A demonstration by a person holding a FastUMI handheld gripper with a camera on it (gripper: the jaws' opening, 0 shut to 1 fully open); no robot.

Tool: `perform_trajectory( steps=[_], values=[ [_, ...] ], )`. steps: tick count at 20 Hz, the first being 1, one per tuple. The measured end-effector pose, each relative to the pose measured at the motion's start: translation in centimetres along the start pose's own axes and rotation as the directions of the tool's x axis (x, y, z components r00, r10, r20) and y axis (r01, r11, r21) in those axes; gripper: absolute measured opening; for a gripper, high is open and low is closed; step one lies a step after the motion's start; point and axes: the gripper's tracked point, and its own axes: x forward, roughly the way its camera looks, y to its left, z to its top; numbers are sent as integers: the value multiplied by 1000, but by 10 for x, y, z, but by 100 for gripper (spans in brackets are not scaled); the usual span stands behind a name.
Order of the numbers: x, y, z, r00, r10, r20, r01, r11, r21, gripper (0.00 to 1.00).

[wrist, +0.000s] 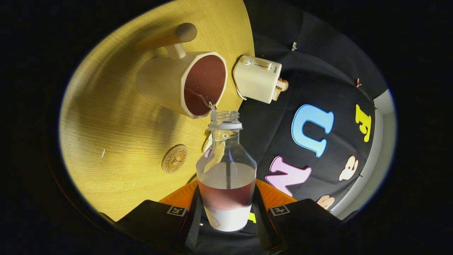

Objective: Take the bottle from table, then pour the juice into the cup, finally place the bottle on the coaster

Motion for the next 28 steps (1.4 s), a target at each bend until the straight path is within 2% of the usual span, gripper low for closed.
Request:
perform_trajectory(
  steps=[17,28],
  values=[
    [-1,-13,7,999,-44,30,47,992,-114,69],
    [-4,-18,16,996,-64,68,77,974,-214,69]
  ],
)
